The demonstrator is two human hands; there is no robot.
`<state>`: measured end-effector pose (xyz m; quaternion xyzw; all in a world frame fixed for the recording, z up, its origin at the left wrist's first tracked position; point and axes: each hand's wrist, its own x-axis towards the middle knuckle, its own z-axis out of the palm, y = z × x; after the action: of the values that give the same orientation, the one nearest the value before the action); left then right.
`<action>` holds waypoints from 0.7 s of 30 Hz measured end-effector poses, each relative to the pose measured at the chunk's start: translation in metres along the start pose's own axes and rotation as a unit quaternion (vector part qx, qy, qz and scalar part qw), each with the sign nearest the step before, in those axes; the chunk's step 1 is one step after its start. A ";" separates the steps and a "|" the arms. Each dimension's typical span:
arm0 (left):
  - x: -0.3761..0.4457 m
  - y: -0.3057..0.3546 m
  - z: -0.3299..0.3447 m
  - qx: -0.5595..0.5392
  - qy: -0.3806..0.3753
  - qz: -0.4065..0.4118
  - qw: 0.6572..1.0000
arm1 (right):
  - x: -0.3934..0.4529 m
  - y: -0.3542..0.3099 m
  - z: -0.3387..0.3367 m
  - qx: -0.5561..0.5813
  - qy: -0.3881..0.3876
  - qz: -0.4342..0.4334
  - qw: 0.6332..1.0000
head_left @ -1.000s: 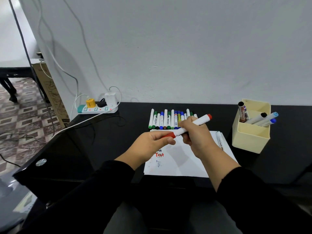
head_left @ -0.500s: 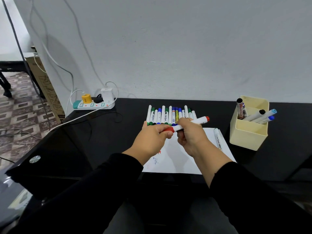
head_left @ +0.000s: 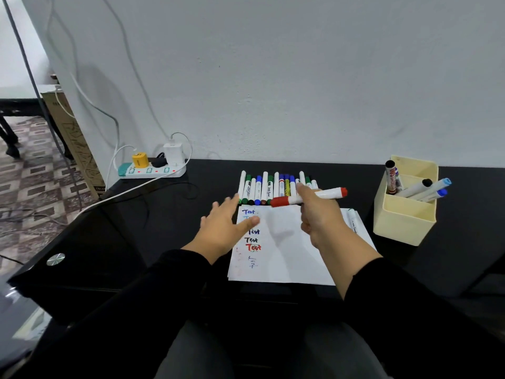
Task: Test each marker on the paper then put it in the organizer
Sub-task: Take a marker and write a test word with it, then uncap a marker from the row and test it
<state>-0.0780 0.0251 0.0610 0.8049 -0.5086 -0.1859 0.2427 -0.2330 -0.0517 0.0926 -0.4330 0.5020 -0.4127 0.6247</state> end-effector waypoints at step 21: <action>0.001 -0.047 0.052 0.228 0.011 -0.113 0.967 | 0.066 -0.011 -0.053 -0.236 0.340 -0.177 0.893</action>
<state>-0.0710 0.0308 -0.0085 0.8930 -0.4409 -0.0829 0.0360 -0.2760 -0.1246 0.0791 -0.4829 0.6812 -0.5078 0.2119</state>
